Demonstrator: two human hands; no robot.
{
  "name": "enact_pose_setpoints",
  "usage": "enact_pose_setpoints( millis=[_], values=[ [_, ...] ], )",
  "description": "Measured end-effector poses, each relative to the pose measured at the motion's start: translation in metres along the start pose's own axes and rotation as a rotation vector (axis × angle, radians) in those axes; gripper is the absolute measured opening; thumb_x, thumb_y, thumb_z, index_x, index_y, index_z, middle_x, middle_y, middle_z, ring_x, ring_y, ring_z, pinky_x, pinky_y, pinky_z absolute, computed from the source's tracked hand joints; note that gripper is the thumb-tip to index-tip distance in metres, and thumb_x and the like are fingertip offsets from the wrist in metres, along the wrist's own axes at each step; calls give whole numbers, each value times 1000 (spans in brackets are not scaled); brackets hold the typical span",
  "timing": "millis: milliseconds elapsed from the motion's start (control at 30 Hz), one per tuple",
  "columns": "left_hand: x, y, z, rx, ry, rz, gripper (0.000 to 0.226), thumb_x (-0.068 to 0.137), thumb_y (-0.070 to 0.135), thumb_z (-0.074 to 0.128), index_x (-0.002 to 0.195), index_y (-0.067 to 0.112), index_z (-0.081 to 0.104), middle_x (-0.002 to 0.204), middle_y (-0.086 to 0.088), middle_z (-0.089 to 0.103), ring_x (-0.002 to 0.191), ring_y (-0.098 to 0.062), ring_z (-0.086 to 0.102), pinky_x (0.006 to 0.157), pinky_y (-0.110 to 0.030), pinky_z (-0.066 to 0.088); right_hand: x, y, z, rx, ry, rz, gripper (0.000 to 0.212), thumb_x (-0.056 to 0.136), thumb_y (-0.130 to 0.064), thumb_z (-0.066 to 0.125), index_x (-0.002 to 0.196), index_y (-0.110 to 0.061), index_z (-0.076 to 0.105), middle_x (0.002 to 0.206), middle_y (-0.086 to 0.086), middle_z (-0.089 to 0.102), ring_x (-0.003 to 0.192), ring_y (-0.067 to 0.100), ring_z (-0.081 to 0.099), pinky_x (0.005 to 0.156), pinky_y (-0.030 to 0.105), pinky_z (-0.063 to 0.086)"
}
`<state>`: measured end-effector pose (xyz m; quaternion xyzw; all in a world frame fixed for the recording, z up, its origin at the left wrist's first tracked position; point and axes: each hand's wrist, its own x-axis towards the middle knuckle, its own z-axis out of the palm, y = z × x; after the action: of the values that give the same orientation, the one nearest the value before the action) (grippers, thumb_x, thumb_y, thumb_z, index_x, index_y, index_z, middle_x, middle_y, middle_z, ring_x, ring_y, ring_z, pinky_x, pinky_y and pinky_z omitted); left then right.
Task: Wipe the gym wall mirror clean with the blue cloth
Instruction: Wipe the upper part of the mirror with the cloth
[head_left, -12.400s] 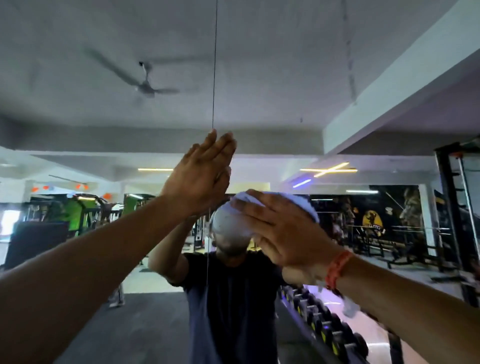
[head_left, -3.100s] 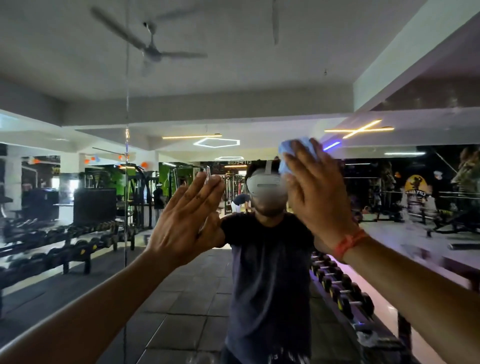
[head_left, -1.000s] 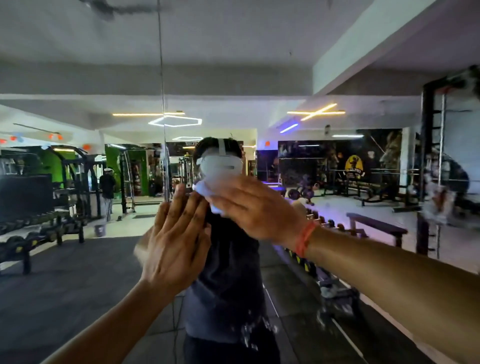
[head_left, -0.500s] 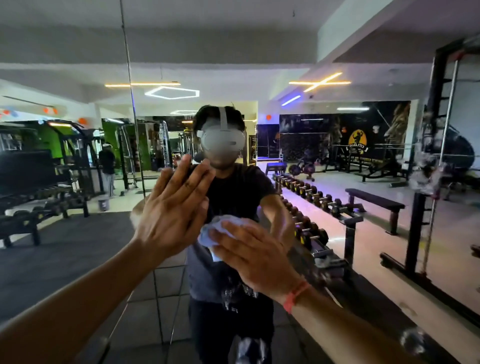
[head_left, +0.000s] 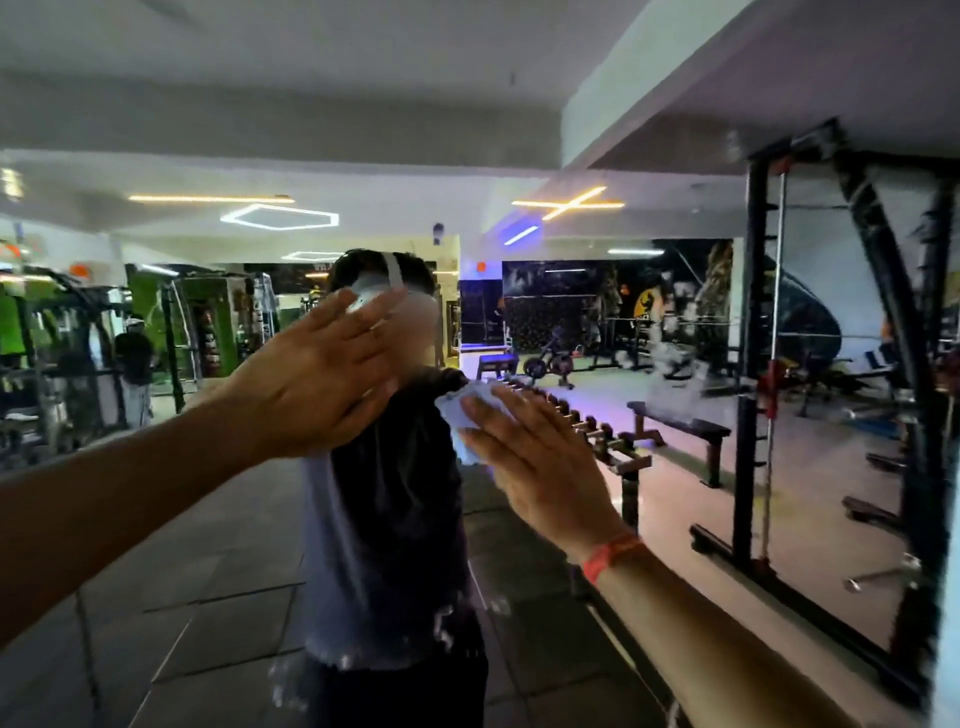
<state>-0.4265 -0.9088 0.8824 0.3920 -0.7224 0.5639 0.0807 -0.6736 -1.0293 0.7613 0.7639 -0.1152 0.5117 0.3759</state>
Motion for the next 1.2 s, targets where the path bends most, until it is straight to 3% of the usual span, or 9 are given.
enact_pose_setpoints(
  millis=[200,267,400,567,633,800,933,1067,1200],
  values=[
    [69,14,-2,43,-12,123,58,103,36,31,157,15,39,165,-8,33,156,-31,21,118,-58,32,-17,96,-32,-12,523,952,43,100,-17,51,142,-10,58,157,14,44,146,35,41,117,50,38],
    [87,17,-5,47,-34,162,58,104,37,29,157,16,39,165,-7,33,156,-30,21,119,-56,31,-11,63,-17,29,527,932,47,95,-7,52,142,-7,58,156,17,45,145,38,41,123,37,31],
    [117,20,-10,32,-62,224,56,105,38,29,156,17,41,163,-7,37,155,-30,23,117,-56,34,-36,51,-21,-17,62,96,40,98,-9,63,137,-18,62,158,-1,46,149,25,38,117,50,38],
    [131,30,-11,68,-68,249,56,105,38,30,158,19,39,166,-4,31,157,-27,18,121,-55,29,-70,153,-55,-30,461,959,57,90,2,55,144,-18,57,158,8,45,147,26,36,109,57,45],
    [135,34,-11,60,-67,262,56,104,36,33,156,17,40,164,-7,34,156,-28,22,119,-55,31,-55,127,-46,9,540,1084,58,90,6,60,144,-15,57,159,10,44,148,34,35,112,56,43],
    [143,44,-10,51,-32,272,55,104,35,35,154,11,44,161,-10,36,153,-30,28,121,-51,25,-47,66,-30,59,47,202,50,93,-4,61,140,-20,60,163,-3,39,154,22,27,123,48,29],
    [145,43,-7,61,-54,260,57,104,35,33,157,13,38,163,-9,34,155,-30,25,121,-54,29,-74,143,-51,-38,234,533,58,91,-5,53,146,-24,50,163,-3,34,152,26,30,125,36,22],
    [147,39,-3,56,-35,288,56,105,35,34,157,14,37,164,-6,28,156,-28,23,121,-54,29,-45,105,-30,93,588,997,49,91,-3,52,139,-8,61,156,12,46,148,30,36,111,57,41],
    [150,33,-5,43,-38,335,54,106,35,30,155,17,43,164,-5,34,155,-27,24,119,-55,33,-35,38,-21,98,71,194,36,103,-22,53,136,-16,66,158,1,47,151,25,35,118,53,34]
  ],
)
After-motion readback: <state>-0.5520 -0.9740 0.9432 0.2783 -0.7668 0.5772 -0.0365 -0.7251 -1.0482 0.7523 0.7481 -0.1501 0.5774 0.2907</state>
